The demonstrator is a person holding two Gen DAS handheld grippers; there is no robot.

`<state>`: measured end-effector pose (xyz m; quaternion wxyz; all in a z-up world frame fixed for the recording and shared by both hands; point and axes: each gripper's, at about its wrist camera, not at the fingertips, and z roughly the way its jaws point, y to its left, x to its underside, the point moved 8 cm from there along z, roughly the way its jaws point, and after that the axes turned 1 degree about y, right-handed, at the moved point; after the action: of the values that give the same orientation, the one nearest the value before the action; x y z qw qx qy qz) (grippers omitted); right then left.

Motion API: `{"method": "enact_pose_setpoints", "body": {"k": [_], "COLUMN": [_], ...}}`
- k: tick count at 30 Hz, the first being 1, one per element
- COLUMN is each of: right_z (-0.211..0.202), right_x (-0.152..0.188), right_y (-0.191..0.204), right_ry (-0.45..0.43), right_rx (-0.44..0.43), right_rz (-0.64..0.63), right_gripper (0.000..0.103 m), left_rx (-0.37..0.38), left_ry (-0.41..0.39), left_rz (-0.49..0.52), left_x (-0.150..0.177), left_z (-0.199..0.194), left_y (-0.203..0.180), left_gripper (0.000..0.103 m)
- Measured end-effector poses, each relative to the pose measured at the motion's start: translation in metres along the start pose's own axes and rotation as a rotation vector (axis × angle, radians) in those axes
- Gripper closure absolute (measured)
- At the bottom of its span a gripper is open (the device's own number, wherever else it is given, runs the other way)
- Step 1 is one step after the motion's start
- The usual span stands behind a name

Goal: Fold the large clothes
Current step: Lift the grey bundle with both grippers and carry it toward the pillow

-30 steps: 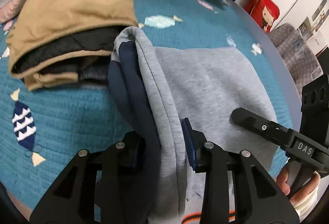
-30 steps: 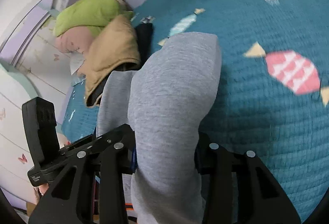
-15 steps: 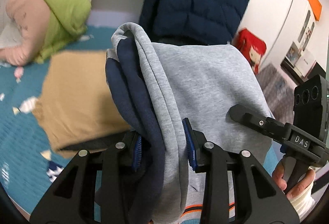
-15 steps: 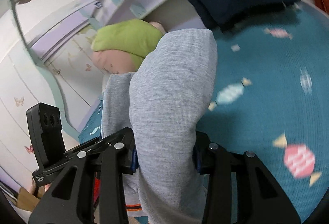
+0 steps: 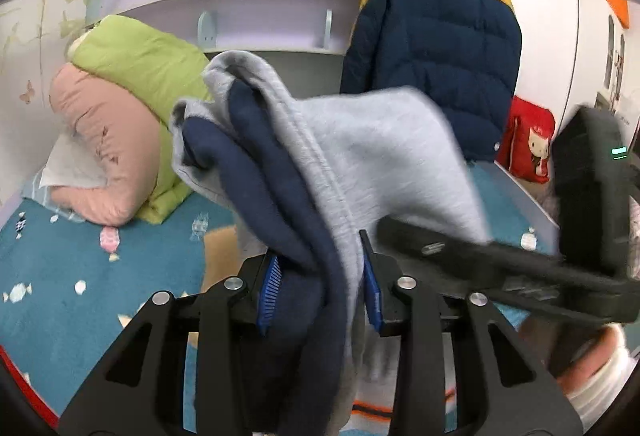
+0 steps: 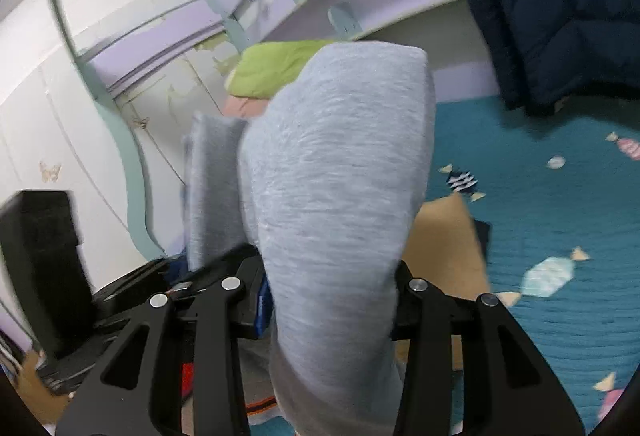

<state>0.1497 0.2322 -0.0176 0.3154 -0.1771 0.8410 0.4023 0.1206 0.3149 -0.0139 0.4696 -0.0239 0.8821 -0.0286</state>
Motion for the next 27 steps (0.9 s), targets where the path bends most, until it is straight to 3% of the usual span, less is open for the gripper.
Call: {"method": "enact_pose_setpoints", "body": {"k": [2,5,10,12,13,14,16,18,21,22,24,26,27], "right_z": [0.026,0.065,0.14,0.171,0.188,0.193,0.186,0.171,0.144,0.125,0.105,0.076,0.069], "right_x": [-0.005,-0.014,-0.013,0.008,0.025,0.035,0.037,0.037,0.035,0.026,0.007,-0.009,-0.016], "right_y": [-0.001,-0.008,-0.055,-0.082,-0.105,-0.122,-0.139,-0.142,-0.133,-0.125,-0.107,-0.097,-0.094], "right_ry": [0.042,0.092,0.212,0.256,0.307,0.322,0.27,0.267,0.264,0.209,0.125,0.041,0.025], "right_rx": [-0.028,0.065,0.339,0.468,0.5,0.465,0.345,0.32,0.324,0.309,0.303,0.315,0.322], "right_rz": [0.047,0.044,-0.037,-0.167,-0.156,-0.073,0.083,0.114,0.117,0.11,0.092,0.062,0.043], "right_gripper": [0.064,0.063,0.055,0.051,0.049,0.044,0.042,0.04,0.039,0.038,0.022,0.015,0.015], "left_rx": [-0.028,-0.015,0.06,0.006,-0.048,-0.112,-0.175,-0.156,-0.091,-0.061,-0.018,-0.016,-0.007], "left_ry": [0.014,0.093,0.26,0.332,0.379,0.425,0.397,0.341,0.351,0.358,0.345,0.268,0.228], "left_rz": [0.008,-0.02,-0.069,-0.097,-0.085,-0.047,0.01,-0.002,-0.057,-0.069,-0.135,-0.223,-0.243], "left_x": [-0.007,-0.002,0.043,0.071,0.089,0.107,0.119,0.118,0.113,0.11,0.102,0.091,0.084], "left_z": [0.012,0.039,0.113,0.156,0.18,0.202,0.215,0.216,0.211,0.205,0.189,0.162,0.151], "left_y": [0.023,0.051,0.076,0.089,0.094,0.098,0.1,0.102,0.111,0.115,0.127,0.145,0.149], "left_gripper": [0.068,0.067,0.068,0.068,0.068,0.068,0.066,0.064,0.063,0.059,0.048,0.031,0.028]}}
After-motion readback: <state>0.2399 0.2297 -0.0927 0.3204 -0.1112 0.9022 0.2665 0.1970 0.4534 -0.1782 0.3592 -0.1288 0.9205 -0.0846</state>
